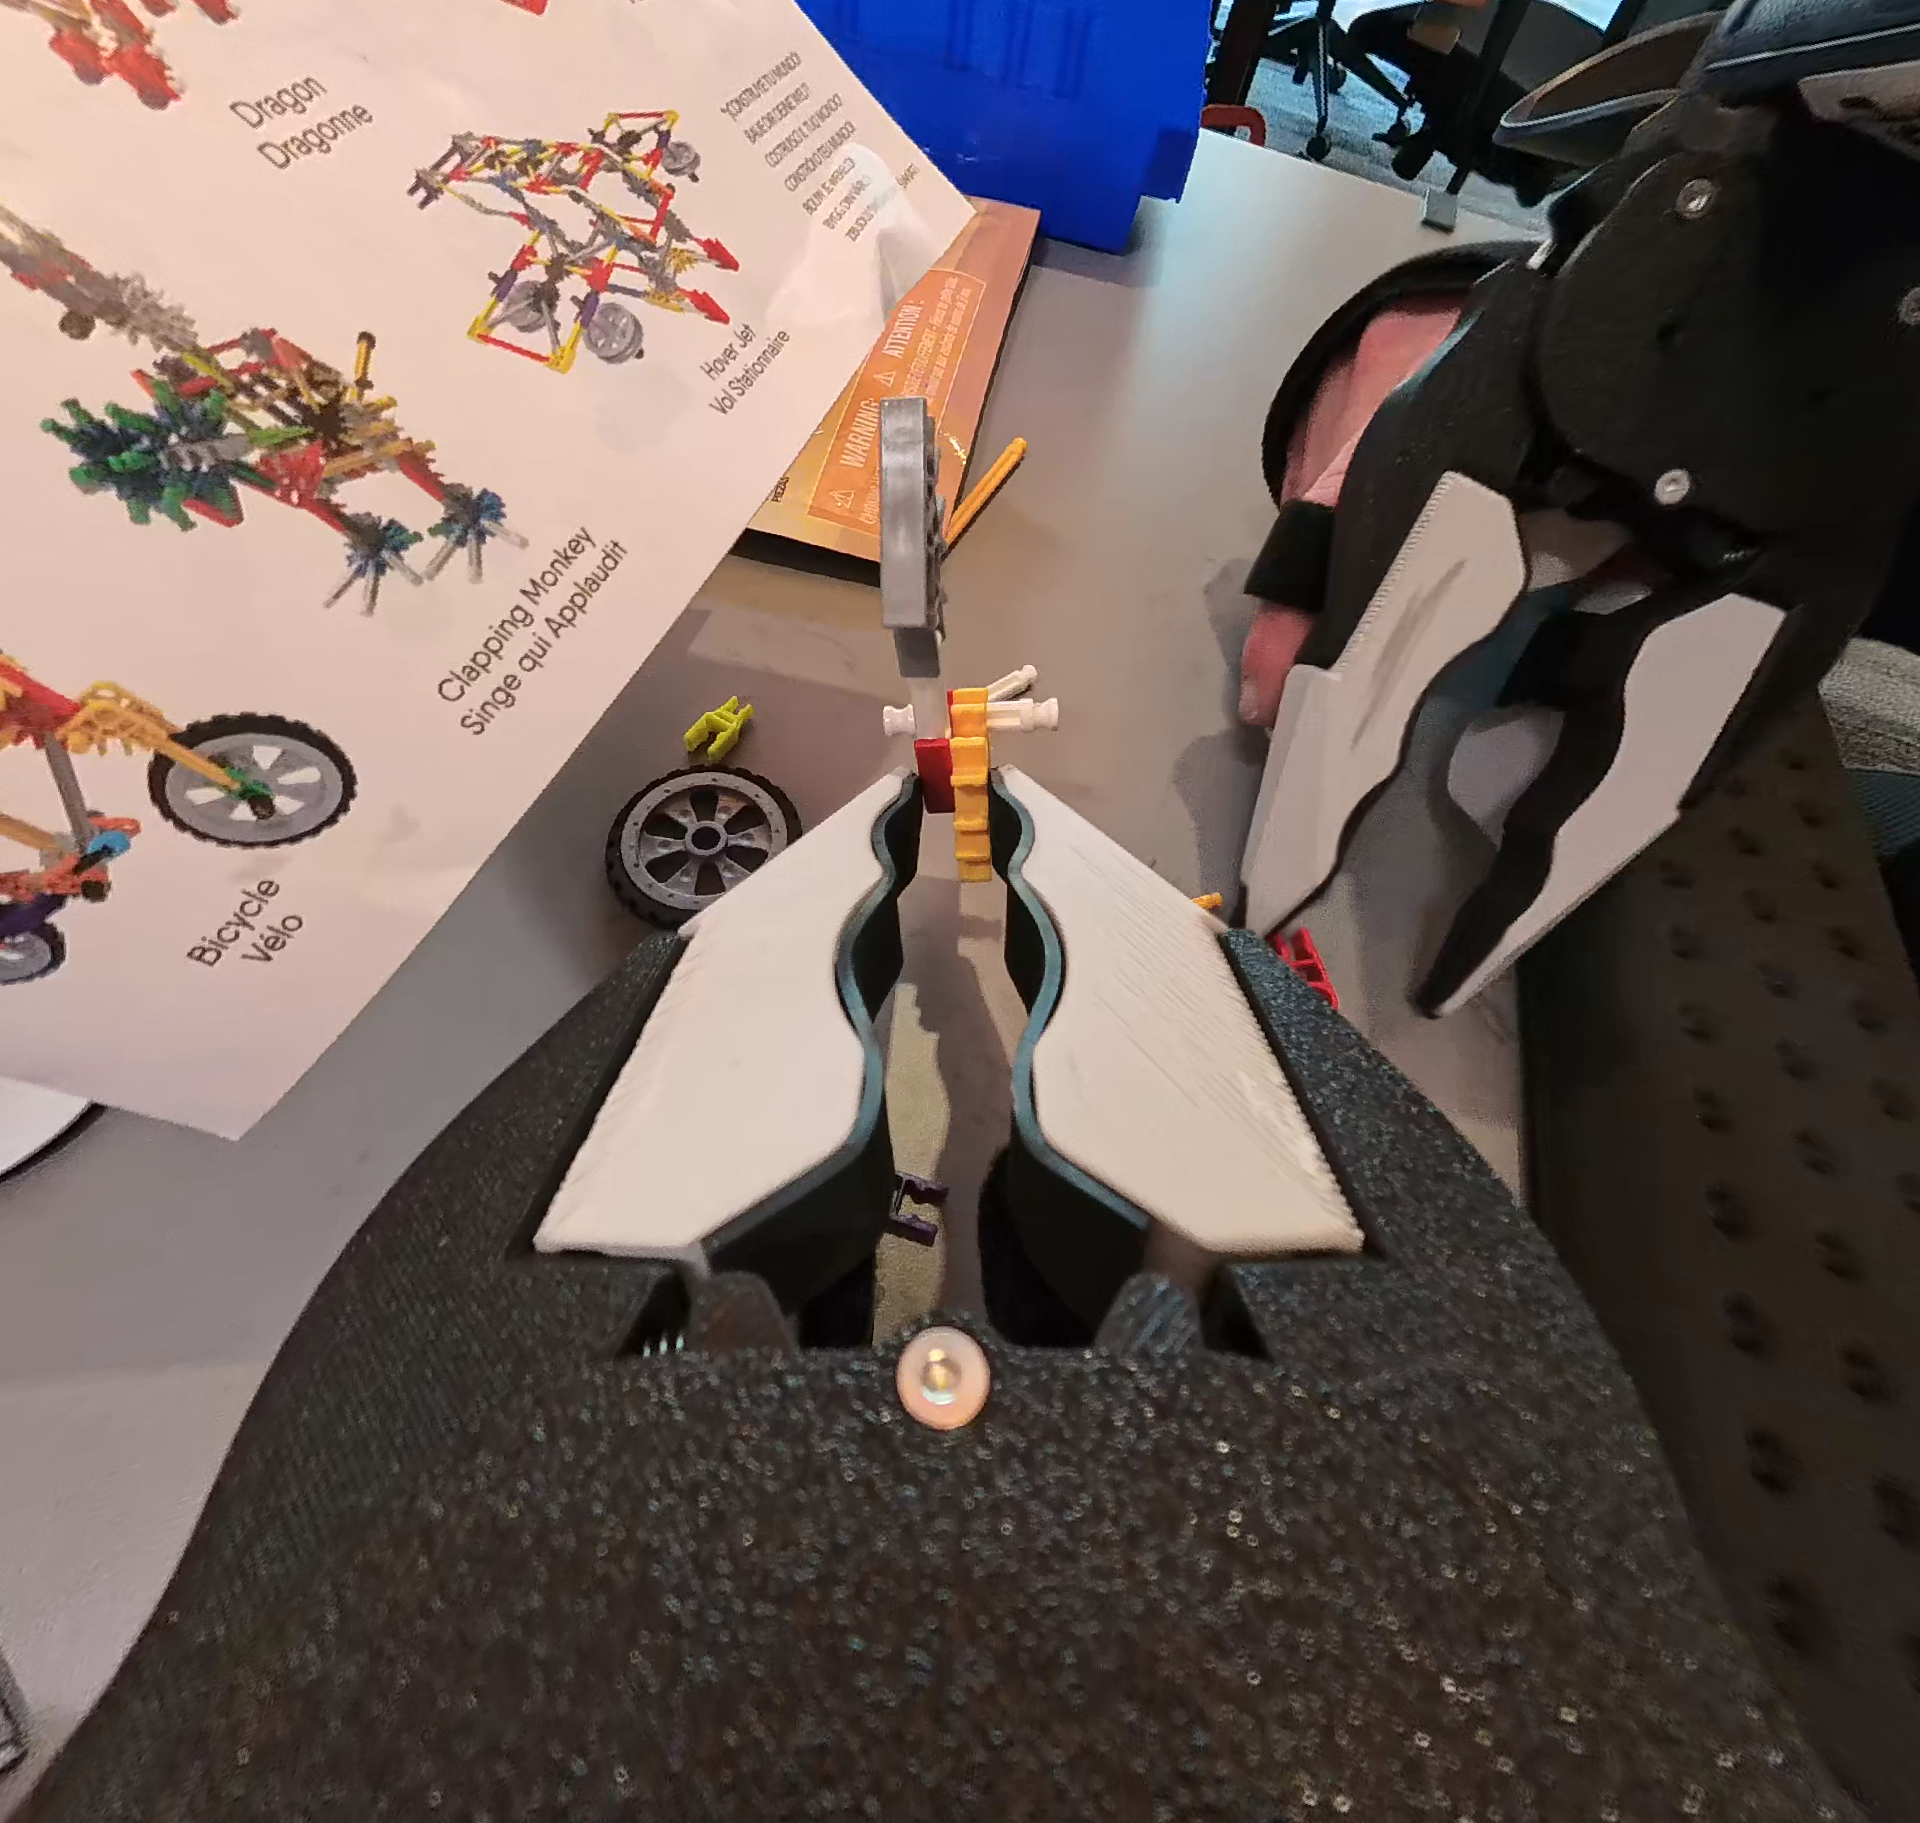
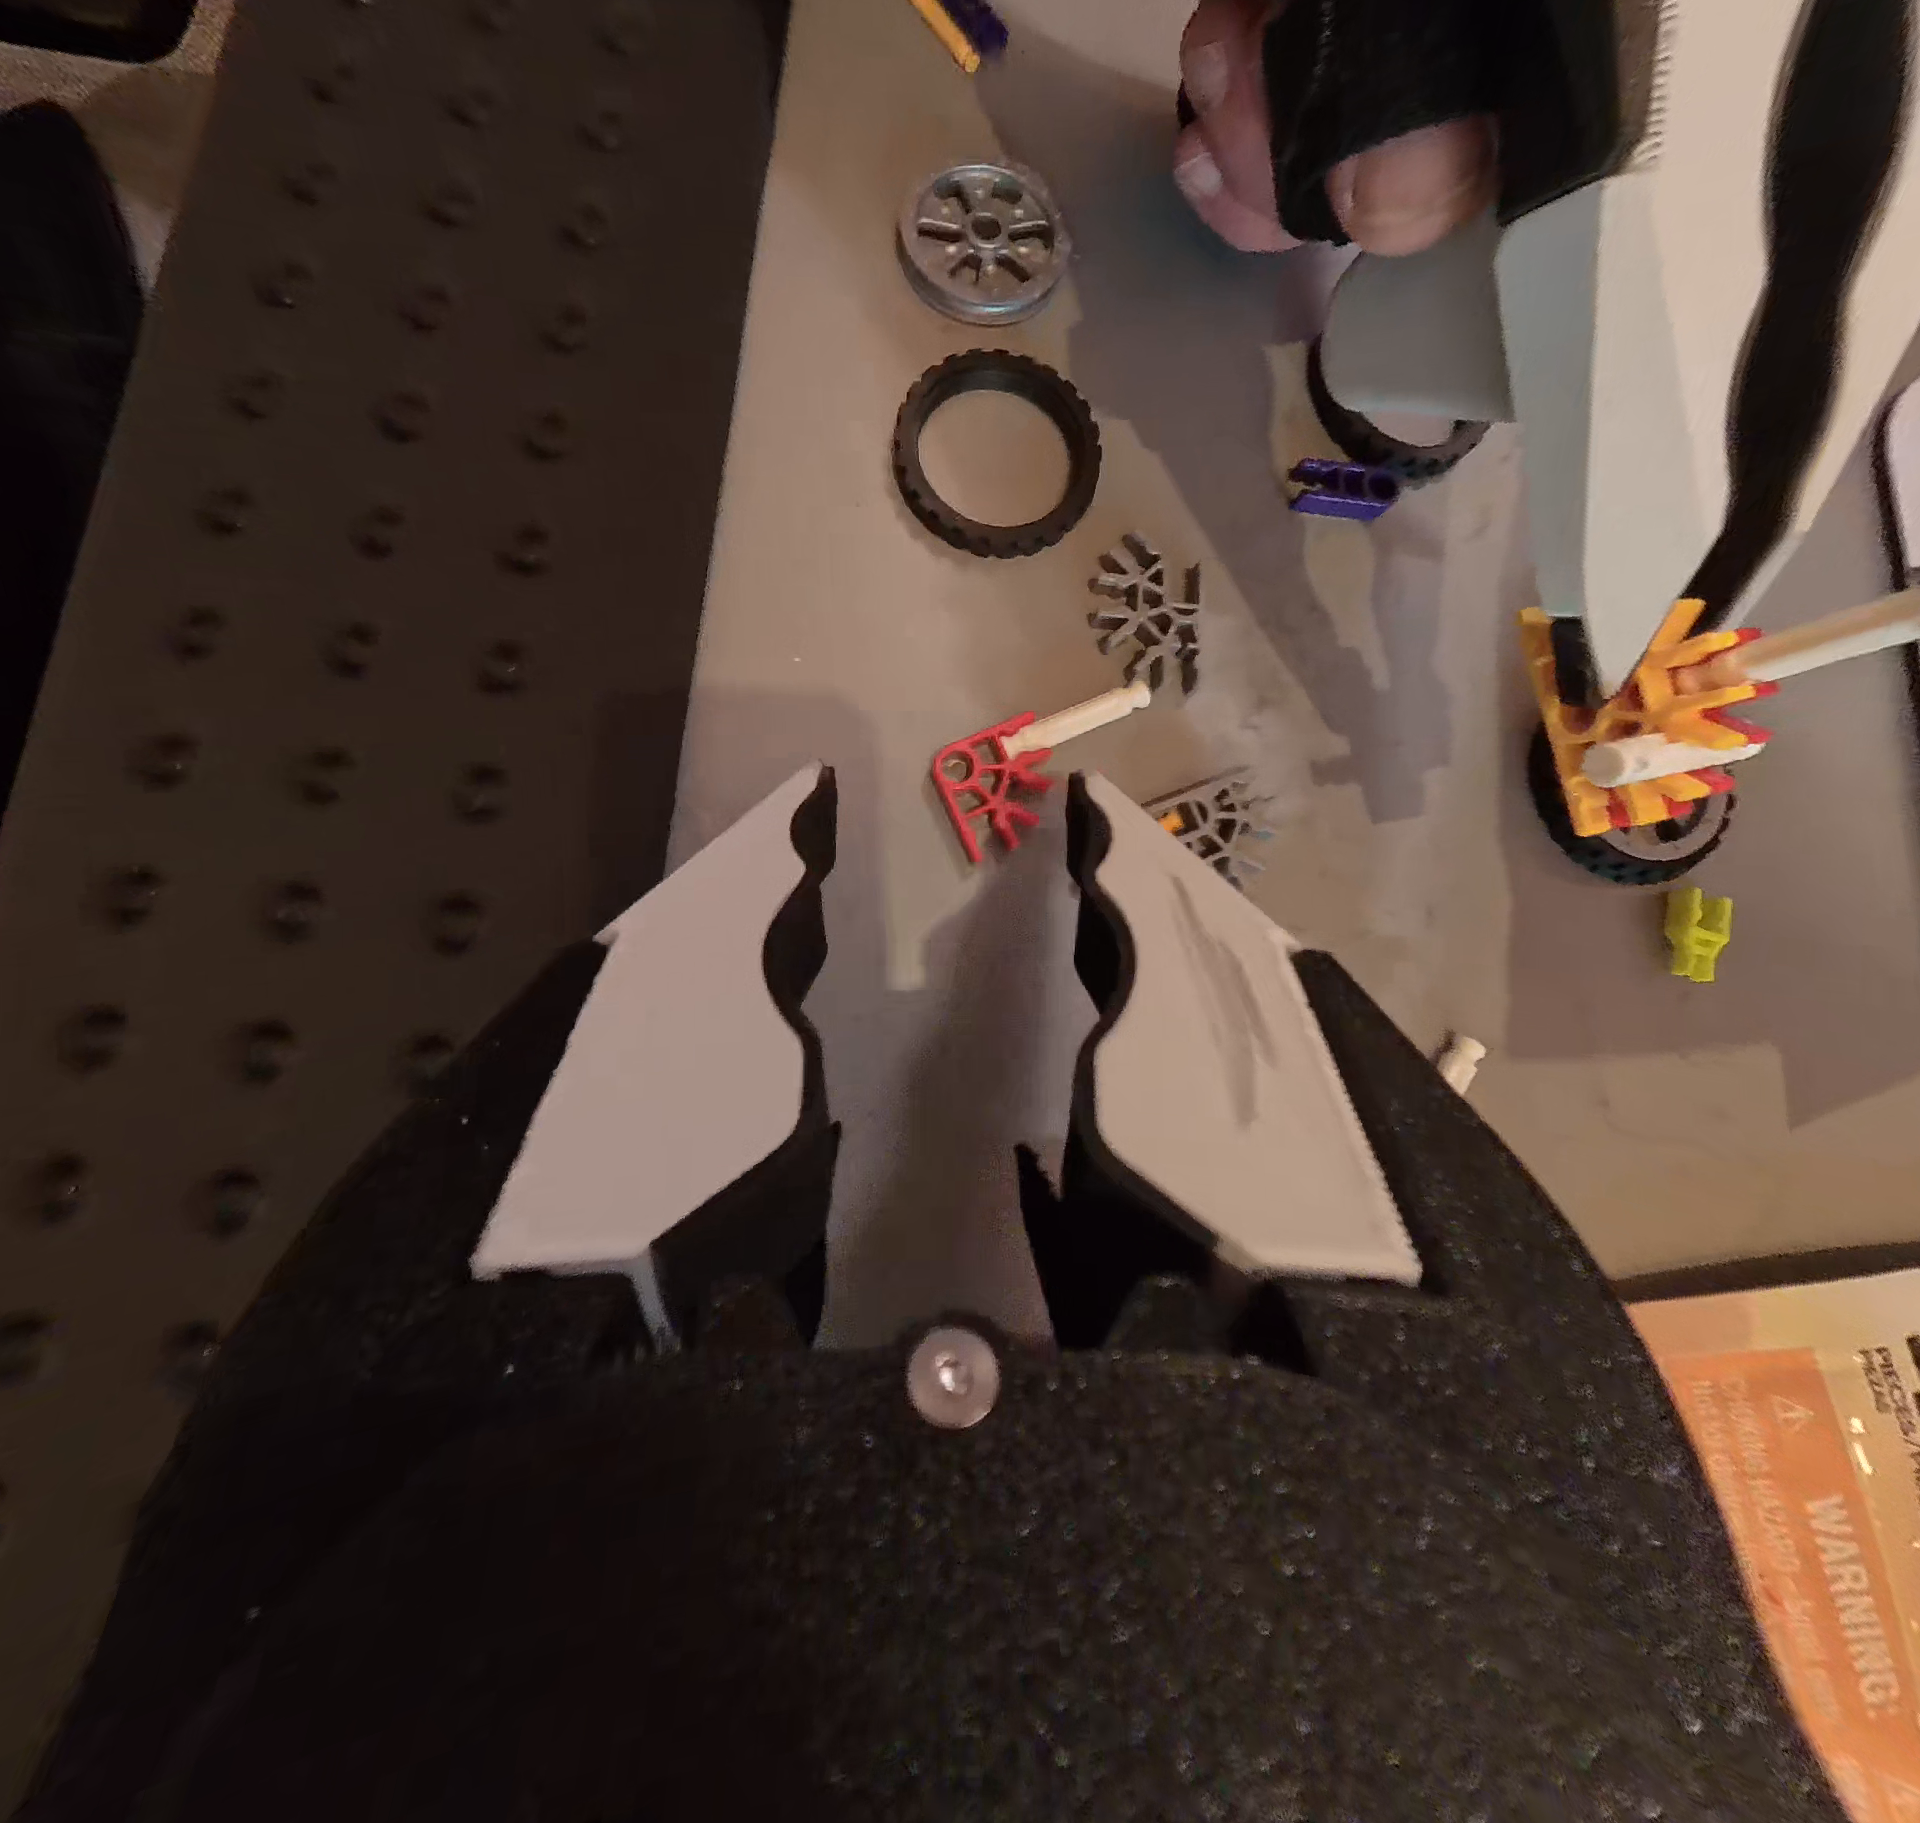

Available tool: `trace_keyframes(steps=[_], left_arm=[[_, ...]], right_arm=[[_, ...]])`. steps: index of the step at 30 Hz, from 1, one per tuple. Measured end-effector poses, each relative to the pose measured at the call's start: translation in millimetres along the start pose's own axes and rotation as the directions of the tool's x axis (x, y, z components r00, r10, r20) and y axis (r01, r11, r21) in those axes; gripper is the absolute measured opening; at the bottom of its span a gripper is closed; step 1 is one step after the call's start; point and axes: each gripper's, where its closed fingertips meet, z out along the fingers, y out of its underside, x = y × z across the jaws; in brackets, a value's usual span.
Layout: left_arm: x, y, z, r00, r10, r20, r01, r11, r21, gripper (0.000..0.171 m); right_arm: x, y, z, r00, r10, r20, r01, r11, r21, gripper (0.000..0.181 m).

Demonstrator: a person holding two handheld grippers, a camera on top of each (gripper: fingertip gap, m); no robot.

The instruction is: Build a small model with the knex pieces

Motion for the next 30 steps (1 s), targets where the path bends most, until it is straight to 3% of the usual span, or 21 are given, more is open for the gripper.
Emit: trace_keyframes(steps=[2, 4, 8, 11, 16, 22, 27, 28, 30], left_arm=[[0.7, 0.3, 0.5, 1.0, 0.001, -0.003, -0.001, 1.0, -0.002, 0.012], [1.2, 1.0, 1.3, 1.0, 0.001, -0.005, -0.001, 1.0, -0.006, 0.012], [1.9, 2.0, 2.3, 1.0, -0.005, -0.01, 0.005, 1.0, -0.009, 0.012], [1.9, 2.0, 2.4, 1.0, -0.012, -0.012, 0.012, 1.0, -0.008, 0.012], [1.2, 3.0, 2.7, 1.0, -0.016, -0.009, 0.015, 1.0, -0.013, 0.012], [0.6, 3.2, 2.8, 1.0, -0.017, -0.009, 0.016, 1.0, -0.014, 0.012], [1.4, 3.5, 3.6, 1.0, -0.019, -0.015, 0.019, 1.0, -0.015, 0.012], [1.5, 4.1, 4.1, 1.0, -0.019, -0.016, 0.019, 1.0, -0.017, 0.012], [1.8, 5.0, 5.0, 1.0, -0.019, -0.018, 0.019, 1.0, -0.021, 0.012]], right_arm=[[-2.3, 1.9, 5.7, 1.0, 0.008, 0.028, -0.008, 1.0, -0.011, 0.039], [-0.6, -0.6, 7.4, 0.999, 0.026, 0.032, -0.026, 1.0, 0.006, 0.02], [-0.7, 0.6, 4.9, 0.999, 0.023, 0.035, -0.024, 1.0, 0.01, 0.019], [2.8, -3.5, -3.9, 1.0, 0.018, 0.007, -0.018, 0.999, 0.045, 0.0], [1.2, -2.1, -10.9, 1.0, 0.022, 0.019, -0.023, 0.998, 0.06, 0.0], [1.0, -4.8, 2.0, 0.997, 0.065, 0.034, -0.066, 0.998, 0.024, 0.045], [-4.5, -2.4, 12.0, 0.996, 0.049, 0.076, -0.049, 0.999, 0.002, 0.027], [-4.4, -2.8, 12.5, 0.996, 0.041, 0.076, -0.041, 0.999, 0.003, 0.016], [-4.3, -3.4, 13.1, 0.996, 0.04, 0.079, -0.04, 0.999, 0.004, 0.015]])
